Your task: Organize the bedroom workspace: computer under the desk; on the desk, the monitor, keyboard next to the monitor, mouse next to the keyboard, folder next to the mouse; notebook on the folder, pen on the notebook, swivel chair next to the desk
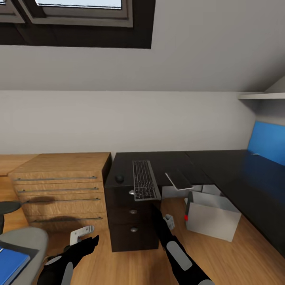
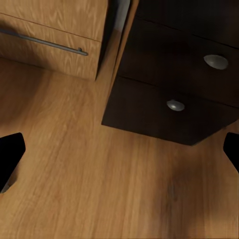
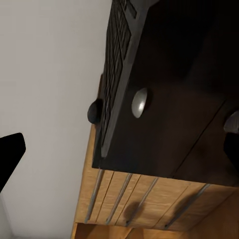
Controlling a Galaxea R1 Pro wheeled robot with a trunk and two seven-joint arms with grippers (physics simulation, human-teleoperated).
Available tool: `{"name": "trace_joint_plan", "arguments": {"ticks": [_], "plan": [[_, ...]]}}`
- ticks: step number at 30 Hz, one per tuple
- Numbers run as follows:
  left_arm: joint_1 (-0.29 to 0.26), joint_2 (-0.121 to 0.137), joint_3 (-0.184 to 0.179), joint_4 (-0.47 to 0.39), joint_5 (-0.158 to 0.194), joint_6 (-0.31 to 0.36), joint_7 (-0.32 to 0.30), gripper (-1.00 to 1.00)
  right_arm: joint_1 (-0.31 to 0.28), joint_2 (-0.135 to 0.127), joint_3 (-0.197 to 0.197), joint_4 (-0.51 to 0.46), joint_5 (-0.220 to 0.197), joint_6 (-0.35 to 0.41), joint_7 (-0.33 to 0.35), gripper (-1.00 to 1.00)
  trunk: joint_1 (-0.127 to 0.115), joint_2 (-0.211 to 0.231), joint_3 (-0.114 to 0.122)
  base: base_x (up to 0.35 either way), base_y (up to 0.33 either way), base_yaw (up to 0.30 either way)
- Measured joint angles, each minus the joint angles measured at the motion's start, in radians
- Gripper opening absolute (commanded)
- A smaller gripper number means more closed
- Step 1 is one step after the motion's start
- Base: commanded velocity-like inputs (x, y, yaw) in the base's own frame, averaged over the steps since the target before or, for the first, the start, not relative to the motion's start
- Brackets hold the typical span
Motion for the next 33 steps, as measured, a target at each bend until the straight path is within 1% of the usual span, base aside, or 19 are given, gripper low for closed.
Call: {"name": "trace_joint_plan", "arguments": {"ticks": [15,22,23,31,33], "plan": [[0.0,0.0,0.001,0.0,0.001,0.0,0.0,1.0,0.0,0.0,0.0,0.0,0.0,0.001,-0.001,1.0,0.0,0.0,0.0,0.316,0.081,0.0],[0.0,0.0,0.0,0.0,0.0,0.001,0.0,1.0,0.0,0.0,-0.001,0.0,0.001,0.0,-0.002,1.0,0.001,0.0,0.0,0.072,0.017,0.0],[0.0,0.0,0.0,0.0,0.0,0.001,0.0,1.0,0.0,0.0,-0.001,0.0,0.002,0.0,-0.002,-1.0,0.001,0.0,0.0,0.007,0.002,0.0],[0.0,0.0,0.0,0.0,0.0,0.002,0.0,1.0,0.0,0.0,0.0,-0.003,0.007,-0.002,-0.035,-1.0,0.001,0.0,0.0,0.001,0.0,0.0],[0.0,0.0,0.0,0.0,0.0,0.001,0.0,1.0,0.0,0.0,0.0,-0.002,0.006,-0.002,-0.039,-1.0,-0.007,0.014,0.006,0.0,0.0,0.0]]}}
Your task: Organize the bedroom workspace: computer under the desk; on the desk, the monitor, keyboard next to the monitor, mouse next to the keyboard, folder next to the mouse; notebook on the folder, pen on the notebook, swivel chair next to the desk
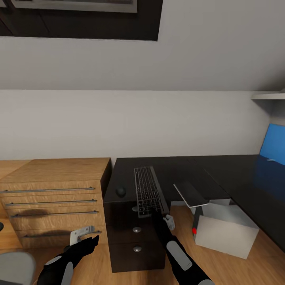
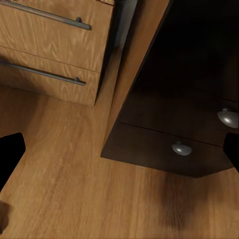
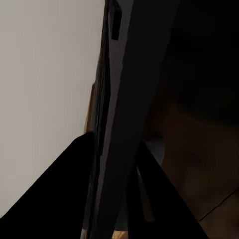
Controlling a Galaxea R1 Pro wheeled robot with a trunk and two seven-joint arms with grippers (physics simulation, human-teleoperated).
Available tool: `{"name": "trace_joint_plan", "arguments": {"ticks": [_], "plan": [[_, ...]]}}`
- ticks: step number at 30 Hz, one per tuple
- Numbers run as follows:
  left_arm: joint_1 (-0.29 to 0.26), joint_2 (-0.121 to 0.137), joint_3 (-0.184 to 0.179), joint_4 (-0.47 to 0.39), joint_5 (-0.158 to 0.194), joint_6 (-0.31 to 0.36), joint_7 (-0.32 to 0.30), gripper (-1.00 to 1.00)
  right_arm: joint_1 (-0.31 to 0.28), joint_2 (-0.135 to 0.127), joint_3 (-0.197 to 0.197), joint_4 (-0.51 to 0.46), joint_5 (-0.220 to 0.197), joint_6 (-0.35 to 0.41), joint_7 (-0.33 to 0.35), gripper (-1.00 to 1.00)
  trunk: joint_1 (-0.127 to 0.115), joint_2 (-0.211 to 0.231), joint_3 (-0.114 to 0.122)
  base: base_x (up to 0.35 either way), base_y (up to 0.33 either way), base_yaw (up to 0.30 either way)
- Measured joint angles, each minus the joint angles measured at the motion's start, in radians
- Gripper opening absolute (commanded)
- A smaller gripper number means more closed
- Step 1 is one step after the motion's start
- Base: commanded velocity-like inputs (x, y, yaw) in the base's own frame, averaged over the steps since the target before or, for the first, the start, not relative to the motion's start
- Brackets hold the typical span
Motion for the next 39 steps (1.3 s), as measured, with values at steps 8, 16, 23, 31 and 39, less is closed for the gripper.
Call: {"name": "trace_joint_plan", "arguments": {"ticks": [8,16,23,31,39], "plan": [[0.0,0.0,0.0,0.0,0.0,-0.001,0.0,1.0,0.0,0.0,0.0,-0.001,0.0,-0.004,0.003,-1.0,-0.031,0.056,0.025,0.0,0.0,0.0],[0.0,-0.001,0.0,-0.004,-0.002,-0.007,0.006,1.0,0.0,0.0,0.004,-0.041,0.001,-0.006,0.01,-1.0,-0.061,0.112,0.05,0.0,0.0,0.0],[0.0,-0.002,0.0,-0.007,-0.003,-0.009,0.01,1.0,0.005,0.0,0.005,-0.101,0.003,-0.006,0.009,-1.0,-0.088,0.161,0.072,-0.105,-0.019,0.0],[0.0,-0.001,0.0,0.012,-0.007,-0.009,0.011,1.0,0.097,-0.041,0.004,-0.312,0.0,-0.002,-0.028,-1.0,-0.118,0.217,0.097,-0.311,-0.07,0.0],[0.0,-0.001,-0.038,0.243,-0.029,-0.018,0.042,1.0,0.223,-0.137,0.005,-0.6,-0.005,0.004,-0.082,-1.0,-0.149,0.273,0.122,-0.325,-0.131,0.0]]}}
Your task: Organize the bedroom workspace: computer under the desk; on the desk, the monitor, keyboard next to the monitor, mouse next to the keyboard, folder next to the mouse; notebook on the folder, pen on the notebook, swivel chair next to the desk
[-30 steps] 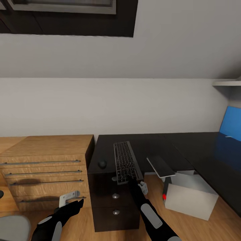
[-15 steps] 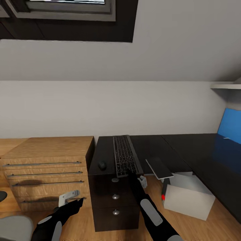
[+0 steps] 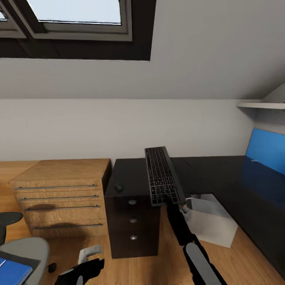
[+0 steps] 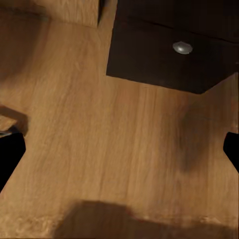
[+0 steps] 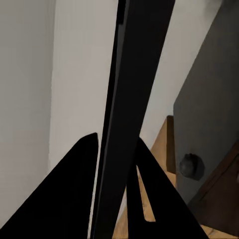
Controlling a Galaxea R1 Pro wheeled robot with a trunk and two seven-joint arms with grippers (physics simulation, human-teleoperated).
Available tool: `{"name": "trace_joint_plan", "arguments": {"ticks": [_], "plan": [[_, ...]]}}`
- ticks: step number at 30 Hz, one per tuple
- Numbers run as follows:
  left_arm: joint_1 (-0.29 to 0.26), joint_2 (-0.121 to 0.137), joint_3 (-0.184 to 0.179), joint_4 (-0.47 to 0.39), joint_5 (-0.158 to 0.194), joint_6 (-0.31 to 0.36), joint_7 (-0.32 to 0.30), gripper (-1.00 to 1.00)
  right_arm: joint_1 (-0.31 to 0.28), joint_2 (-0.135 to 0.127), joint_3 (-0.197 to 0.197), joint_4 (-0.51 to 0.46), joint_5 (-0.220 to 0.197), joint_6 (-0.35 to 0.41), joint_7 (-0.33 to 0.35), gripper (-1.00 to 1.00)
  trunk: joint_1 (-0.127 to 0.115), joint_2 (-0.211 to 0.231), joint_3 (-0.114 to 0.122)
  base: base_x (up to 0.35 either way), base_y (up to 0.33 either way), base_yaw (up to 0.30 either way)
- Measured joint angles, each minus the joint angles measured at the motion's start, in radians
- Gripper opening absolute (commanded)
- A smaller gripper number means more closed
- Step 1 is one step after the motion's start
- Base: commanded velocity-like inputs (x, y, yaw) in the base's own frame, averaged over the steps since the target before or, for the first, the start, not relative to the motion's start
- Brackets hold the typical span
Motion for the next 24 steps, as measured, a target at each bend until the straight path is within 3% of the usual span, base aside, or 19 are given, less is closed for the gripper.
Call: {"name": "trace_joint_plan", "arguments": {"ticks": [3,5,6,7,9,10,12,13,15,24], "plan": [[0.0,0.001,-0.021,0.112,-0.015,-0.048,0.024,1.0,0.025,-0.015,0.001,-0.054,-0.001,0.001,-0.006,-1.0,-0.012,0.021,0.009,-0.296,-0.217,0.0],[0.0,0.001,-0.034,0.215,-0.023,-0.152,0.035,1.0,0.047,-0.023,0.001,-0.092,-0.001,0.0,-0.012,-1.0,-0.019,0.035,0.016,-0.288,-0.231,0.0],[0.0,0.002,-0.039,0.295,-0.026,-0.248,0.04,1.0,0.061,-0.031,0.001,-0.117,-0.002,0.0,-0.017,-1.0,-0.023,0.042,0.019,-0.284,-0.239,0.0],[0.0,0.002,-0.046,0.396,-0.029,-0.415,0.042,1.0,0.081,-0.047,0.002,-0.158,-0.002,0.001,-0.027,-1.0,-0.027,0.049,0.022,-0.284,-0.24,0.0],[-0.001,0.003,-0.053,0.418,-0.031,-0.447,0.041,1.0,0.085,-0.048,0.002,-0.163,-0.002,0.001,-0.031,-1.0,-0.035,0.063,0.028,-0.282,-0.241,0.0],[-0.001,0.021,-0.059,0.421,-0.032,-0.472,0.039,1.0,0.087,-0.05,0.0,-0.152,-0.005,0.004,-0.078,-1.0,-0.038,0.07,0.031,-0.281,-0.241,0.0],[-0.001,0.026,-0.059,0.42,-0.031,-0.495,0.039,1.0,0.087,-0.051,0.001,-0.149,-0.003,0.006,-0.091,-1.0,-0.046,0.084,0.038,-0.28,-0.242,0.0],[-0.001,0.028,-0.059,0.419,-0.031,-0.571,0.038,1.0,0.087,-0.053,0.0,-0.147,-0.005,0.007,-0.098,-1.0,-0.05,0.091,0.041,-0.28,-0.242,0.0],[-0.001,0.029,-0.059,0.42,-0.031,-0.604,0.038,1.0,0.087,-0.054,-0.001,-0.147,-0.004,0.007,-0.099,-1.0,-0.058,0.105,0.047,-0.28,-0.241,0.0],[-0.001,0.032,-0.057,0.42,-0.031,-0.635,0.039,1.0,0.087,-0.058,-0.003,-0.148,-0.006,0.007,-0.114,-1.0,-0.092,0.168,0.075,-0.28,-0.241,0.0]]}}
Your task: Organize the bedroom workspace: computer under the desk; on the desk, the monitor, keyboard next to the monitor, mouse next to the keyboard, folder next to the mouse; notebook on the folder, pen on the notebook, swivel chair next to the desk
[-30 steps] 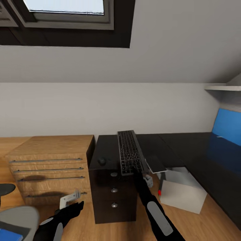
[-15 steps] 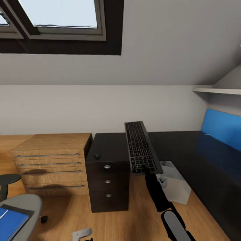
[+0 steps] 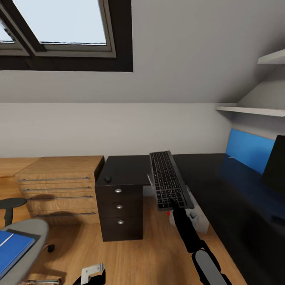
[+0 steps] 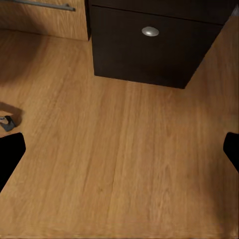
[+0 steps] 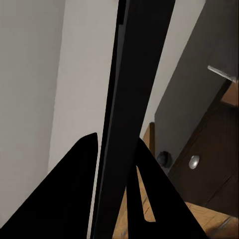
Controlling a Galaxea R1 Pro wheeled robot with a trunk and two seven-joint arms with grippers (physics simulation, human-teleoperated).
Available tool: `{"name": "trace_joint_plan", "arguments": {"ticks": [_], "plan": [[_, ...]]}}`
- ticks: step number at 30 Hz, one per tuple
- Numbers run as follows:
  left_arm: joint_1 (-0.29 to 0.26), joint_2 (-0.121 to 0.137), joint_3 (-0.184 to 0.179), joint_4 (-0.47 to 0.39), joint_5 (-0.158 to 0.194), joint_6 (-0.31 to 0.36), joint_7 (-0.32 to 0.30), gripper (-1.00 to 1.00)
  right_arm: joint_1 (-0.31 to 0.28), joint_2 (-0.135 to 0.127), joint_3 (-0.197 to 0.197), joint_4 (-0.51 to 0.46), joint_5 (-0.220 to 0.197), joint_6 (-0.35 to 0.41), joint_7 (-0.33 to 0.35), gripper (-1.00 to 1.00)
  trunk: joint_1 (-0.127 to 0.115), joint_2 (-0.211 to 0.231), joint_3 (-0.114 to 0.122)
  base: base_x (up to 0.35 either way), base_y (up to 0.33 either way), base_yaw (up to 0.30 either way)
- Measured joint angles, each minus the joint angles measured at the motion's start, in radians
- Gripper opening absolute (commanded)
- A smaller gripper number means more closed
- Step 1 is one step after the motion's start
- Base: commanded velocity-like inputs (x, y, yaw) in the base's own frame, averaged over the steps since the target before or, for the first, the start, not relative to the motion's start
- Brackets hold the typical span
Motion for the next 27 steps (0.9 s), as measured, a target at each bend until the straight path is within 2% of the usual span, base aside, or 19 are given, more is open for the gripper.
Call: {"name": "trace_joint_plan", "arguments": {"ticks": [9,12,13,15,23,27], "plan": [[0.0,0.01,0.005,0.0,0.0,-0.001,0.0,1.0,0.0,0.003,0.008,-0.016,0.001,-0.001,-0.027,-1.0,-0.035,0.063,0.028,-0.28,-0.241,0.012],[0.0,0.02,0.022,-0.001,0.003,-0.002,0.001,1.0,0.0,0.003,0.007,-0.015,0.001,0.0,-0.028,-1.0,-0.046,0.084,0.034,-0.279,-0.235,0.101],[0.0,0.028,0.053,-0.001,0.006,-0.003,0.0,1.0,0.0,0.003,0.004,-0.012,-0.001,0.0,-0.03,-1.0,-0.046,0.084,0.033,-0.237,-0.153,0.117],[0.0,0.03,0.064,-0.002,0.007,-0.003,0.001,1.0,0.0,0.002,0.001,-0.01,-0.001,0.0,-0.03,-1.0,-0.046,0.084,0.03,-0.131,-0.08,0.119],[0.0,0.032,0.072,-0.002,0.006,-0.005,0.005,1.0,0.0,0.002,-0.003,-0.007,0.0,0.0,-0.03,-1.0,-0.047,0.084,0.019,-0.038,-0.016,0.12],[0.0,0.031,0.075,-0.002,0.006,-0.006,0.006,1.0,0.0,0.001,-0.002,-0.008,0.0,0.0,-0.029,-1.0,-0.046,0.084,0.014,-0.213,-0.001,0.093]]}}
